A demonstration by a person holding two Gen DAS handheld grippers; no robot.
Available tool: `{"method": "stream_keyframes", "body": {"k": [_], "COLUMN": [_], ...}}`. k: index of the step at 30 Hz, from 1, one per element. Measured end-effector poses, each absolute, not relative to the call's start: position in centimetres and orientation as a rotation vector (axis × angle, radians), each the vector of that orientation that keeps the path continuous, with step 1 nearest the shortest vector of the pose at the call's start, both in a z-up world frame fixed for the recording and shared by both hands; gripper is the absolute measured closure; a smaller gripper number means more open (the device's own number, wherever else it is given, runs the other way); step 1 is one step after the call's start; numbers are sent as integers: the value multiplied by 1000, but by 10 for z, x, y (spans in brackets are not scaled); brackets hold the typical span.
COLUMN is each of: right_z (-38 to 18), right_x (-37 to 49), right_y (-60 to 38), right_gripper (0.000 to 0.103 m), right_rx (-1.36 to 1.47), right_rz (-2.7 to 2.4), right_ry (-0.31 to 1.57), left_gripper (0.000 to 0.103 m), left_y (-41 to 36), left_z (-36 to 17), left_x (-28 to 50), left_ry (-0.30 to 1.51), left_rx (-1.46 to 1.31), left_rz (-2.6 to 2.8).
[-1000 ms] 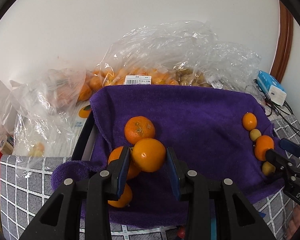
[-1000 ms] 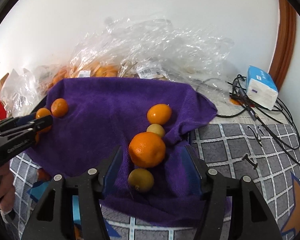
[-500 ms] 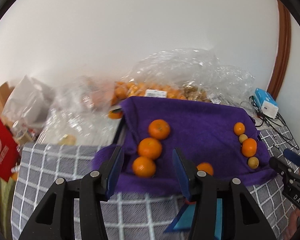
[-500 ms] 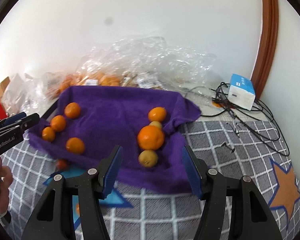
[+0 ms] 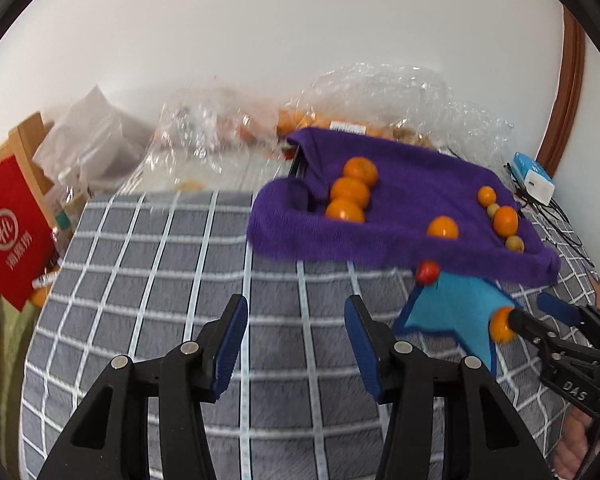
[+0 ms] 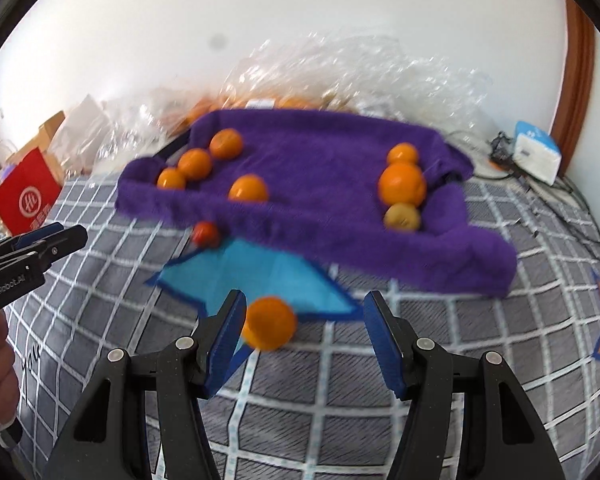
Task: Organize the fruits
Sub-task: 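Withdraw both tools from the towel toward the star mat, then grasp an orange with the right tool while the left tool approaches the red fruit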
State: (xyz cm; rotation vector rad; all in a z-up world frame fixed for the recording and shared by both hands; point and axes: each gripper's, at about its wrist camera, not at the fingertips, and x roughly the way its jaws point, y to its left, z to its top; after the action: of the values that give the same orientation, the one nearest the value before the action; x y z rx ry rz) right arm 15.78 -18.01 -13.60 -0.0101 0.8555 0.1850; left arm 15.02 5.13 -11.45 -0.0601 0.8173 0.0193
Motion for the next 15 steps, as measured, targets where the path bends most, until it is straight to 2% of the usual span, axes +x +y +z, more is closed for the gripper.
{"method": "stream_keyframes", "body": {"k": [2,5,7,8,15], "right_z": [-143,-148,-153,-155,-152], "right_x": [157,155,154,155,153], "right_y": [-177,-174,-170,-169,-179], "right_gripper": [43,51,69,74,75], "right_rx": [-10,-13,-30,-36,-25], "right_rz": [193,211,209,208,175], "right_ry": [869,868,879,888,883], "left_gripper": [55,55,55,55,55], "left_y": [52,51,50,49,48], "left_z": [-118,-123,-128,-131,-145], "left_x": [146,142,141,141,140], "left_ry": [819,815,822,827,853], "left_rx": [-60,-46,-42,-45,-57], "left_rz": [17,18,20,22,33]}}
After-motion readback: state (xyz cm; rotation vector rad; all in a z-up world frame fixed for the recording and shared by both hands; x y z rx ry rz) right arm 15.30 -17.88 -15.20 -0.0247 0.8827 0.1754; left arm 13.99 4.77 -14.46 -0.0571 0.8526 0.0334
